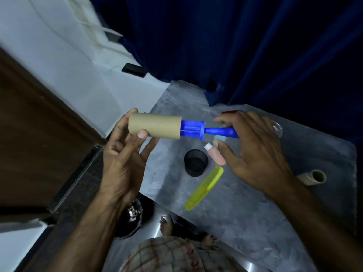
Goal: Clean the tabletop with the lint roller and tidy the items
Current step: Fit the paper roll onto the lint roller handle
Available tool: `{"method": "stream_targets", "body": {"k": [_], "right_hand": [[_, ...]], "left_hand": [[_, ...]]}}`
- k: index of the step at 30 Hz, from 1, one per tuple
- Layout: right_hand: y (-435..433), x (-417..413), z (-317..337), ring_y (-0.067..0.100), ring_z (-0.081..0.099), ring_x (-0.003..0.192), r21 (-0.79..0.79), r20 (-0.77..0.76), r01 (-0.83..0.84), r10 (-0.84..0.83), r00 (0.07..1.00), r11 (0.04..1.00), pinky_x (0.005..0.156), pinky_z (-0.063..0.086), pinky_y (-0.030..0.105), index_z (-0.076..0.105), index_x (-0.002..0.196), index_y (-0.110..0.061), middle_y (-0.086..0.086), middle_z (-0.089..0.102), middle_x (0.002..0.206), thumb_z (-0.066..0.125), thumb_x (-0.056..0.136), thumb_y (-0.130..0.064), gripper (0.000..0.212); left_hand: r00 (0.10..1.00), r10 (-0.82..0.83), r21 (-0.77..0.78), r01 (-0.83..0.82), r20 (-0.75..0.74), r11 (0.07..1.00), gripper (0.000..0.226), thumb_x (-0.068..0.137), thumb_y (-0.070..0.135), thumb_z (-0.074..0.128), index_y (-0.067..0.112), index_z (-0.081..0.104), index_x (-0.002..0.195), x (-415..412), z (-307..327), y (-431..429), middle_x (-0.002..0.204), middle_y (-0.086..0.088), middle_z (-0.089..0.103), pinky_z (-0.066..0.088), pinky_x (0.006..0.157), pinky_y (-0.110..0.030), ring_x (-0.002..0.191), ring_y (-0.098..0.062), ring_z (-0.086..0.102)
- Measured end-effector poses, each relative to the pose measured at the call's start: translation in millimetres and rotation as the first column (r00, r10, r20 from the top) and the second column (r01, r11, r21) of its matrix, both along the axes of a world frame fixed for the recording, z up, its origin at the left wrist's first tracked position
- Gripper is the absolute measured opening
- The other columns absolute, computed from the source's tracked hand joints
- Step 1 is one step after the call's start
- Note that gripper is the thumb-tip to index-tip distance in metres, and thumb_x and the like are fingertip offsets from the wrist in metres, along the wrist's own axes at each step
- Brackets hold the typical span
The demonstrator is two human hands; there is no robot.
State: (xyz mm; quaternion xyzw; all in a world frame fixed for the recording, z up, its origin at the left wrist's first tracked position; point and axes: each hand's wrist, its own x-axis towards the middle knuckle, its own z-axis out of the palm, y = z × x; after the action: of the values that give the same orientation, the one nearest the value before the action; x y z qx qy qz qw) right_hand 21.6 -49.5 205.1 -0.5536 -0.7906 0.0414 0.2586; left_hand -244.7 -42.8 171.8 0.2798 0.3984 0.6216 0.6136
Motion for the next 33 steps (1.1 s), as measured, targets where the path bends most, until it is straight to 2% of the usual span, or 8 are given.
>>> {"method": "stream_targets", "body": {"k": [3, 7, 11, 14, 17, 20, 26, 33], "right_hand": [[12, -27, -2, 0.021, 0.059, 0.092, 0.043, -0.008, -0.041, 0.041, 0.999, 0.998, 0.09, 0.041, 0.042, 0.065, 0.106, -0.02, -0.01, 0.066, 0.101, 0.071, 0.092, -0.03, 0.019], [24, -60, -2, 0.024, 0.063, 0.092, -0.009, 0.04, -0.128, 0.128, 0.991, 0.992, 0.088, 0.043, 0.045, 0.066, 0.106, -0.021, -0.007, 0.066, 0.098, 0.058, 0.1, -0.033, 0.016], [31, -89, -3, 0.026, 0.064, 0.094, -0.054, 0.089, -0.171, 0.175, 0.98, 0.984, 0.084, 0.045, 0.045, 0.069, 0.112, -0.018, -0.003, 0.066, 0.101, 0.053, 0.103, -0.031, 0.022], [34, -106, -5, 0.024, 0.063, 0.093, -0.052, 0.1, -0.211, 0.215, 0.971, 0.976, 0.082, 0.045, 0.046, 0.07, 0.113, -0.02, -0.004, 0.066, 0.101, 0.049, 0.106, -0.031, 0.025], [34, -121, -6, 0.023, 0.063, 0.09, -0.001, 0.102, -0.235, 0.234, 0.967, 0.972, 0.08, 0.043, 0.044, 0.071, 0.112, -0.02, -0.005, 0.066, 0.099, 0.049, 0.106, -0.03, 0.024], [35, -130, -5, 0.024, 0.063, 0.089, 0.034, 0.083, -0.234, 0.231, 0.969, 0.972, 0.08, 0.043, 0.046, 0.071, 0.114, -0.02, -0.004, 0.066, 0.099, 0.052, 0.105, -0.027, 0.022], [35, -141, -7, 0.026, 0.063, 0.091, 0.059, 0.007, -0.197, 0.197, 0.98, 0.979, 0.081, 0.045, 0.048, 0.072, 0.116, -0.015, 0.0, 0.069, 0.102, 0.058, 0.102, -0.026, 0.022], [32, -162, -22, 0.025, 0.06, 0.099, 0.01, -0.06, -0.2, 0.2, 0.978, 0.98, 0.086, 0.048, 0.055, 0.072, 0.115, -0.013, 0.0, 0.068, 0.107, 0.06, 0.101, -0.024, 0.022]], "left_hand": [[0.999, -0.014, 0.007, 0.013, 0.029, 1.0, 0.056, 0.096, 0.002, 0.061, 0.023, 0.059, 0.148, -31, -3, -8, 0.16, -0.012, 0.054, 0.059, 0.104, -0.04, 0.148, -0.029, 0.054], [0.999, 0.003, 0.014, -0.004, 0.049, 1.0, 0.053, 0.094, 0.0, 0.051, 0.028, 0.065, 0.136, -65, -7, -19, 0.149, -0.001, 0.061, 0.058, 0.104, -0.049, 0.14, -0.027, 0.056], [0.999, 0.023, 0.009, -0.023, 0.037, 1.0, 0.021, 0.09, 0.022, 0.057, 0.025, 0.066, 0.109, -89, 1, -22, 0.128, 0.003, 0.067, 0.058, 0.105, -0.052, 0.123, -0.018, 0.068], [0.987, 0.121, -0.036, -0.125, -0.105, 0.991, 0.01, 0.091, 0.022, 0.071, 0.025, 0.065, 0.098, -102, 3, -19, 0.105, 0.004, 0.068, 0.063, 0.084, -0.037, 0.097, -0.012, 0.071], [0.969, 0.102, -0.104, -0.128, -0.226, 0.986, 0.027, 0.087, 0.026, 0.075, 0.02, 0.072, 0.113, -123, 6, -21, 0.104, -0.003, 0.072, 0.065, 0.065, -0.033, 0.087, -0.016, 0.075], [0.95, 0.078, -0.08, -0.106, -0.302, 0.991, 0.025, 0.085, 0.033, 0.077, 0.021, 0.076, 0.108, -145, 6, -28, 0.1, -0.003, 0.076, 0.058, 0.052, -0.024, 0.075, -0.014, 0.074], [0.967, 0.228, -0.03, -0.232, -0.112, 0.972, 0.017, 0.098, 0.019, 0.066, 0.029, 0.077, 0.107, -165, -7, -41, 0.092, 0.012, 0.075, 0.061, 0.063, -0.02, 0.077, -0.002, 0.074], [0.937, 0.333, -0.161, -0.314, 0.109, 0.936, 0.025, 0.089, 0.026, 0.073, 0.027, 0.075, 0.113, -169, -34, -56, 0.101, 0.005, 0.078, 0.064, 0.074, -0.021, 0.086, -0.008, 0.077]]}}
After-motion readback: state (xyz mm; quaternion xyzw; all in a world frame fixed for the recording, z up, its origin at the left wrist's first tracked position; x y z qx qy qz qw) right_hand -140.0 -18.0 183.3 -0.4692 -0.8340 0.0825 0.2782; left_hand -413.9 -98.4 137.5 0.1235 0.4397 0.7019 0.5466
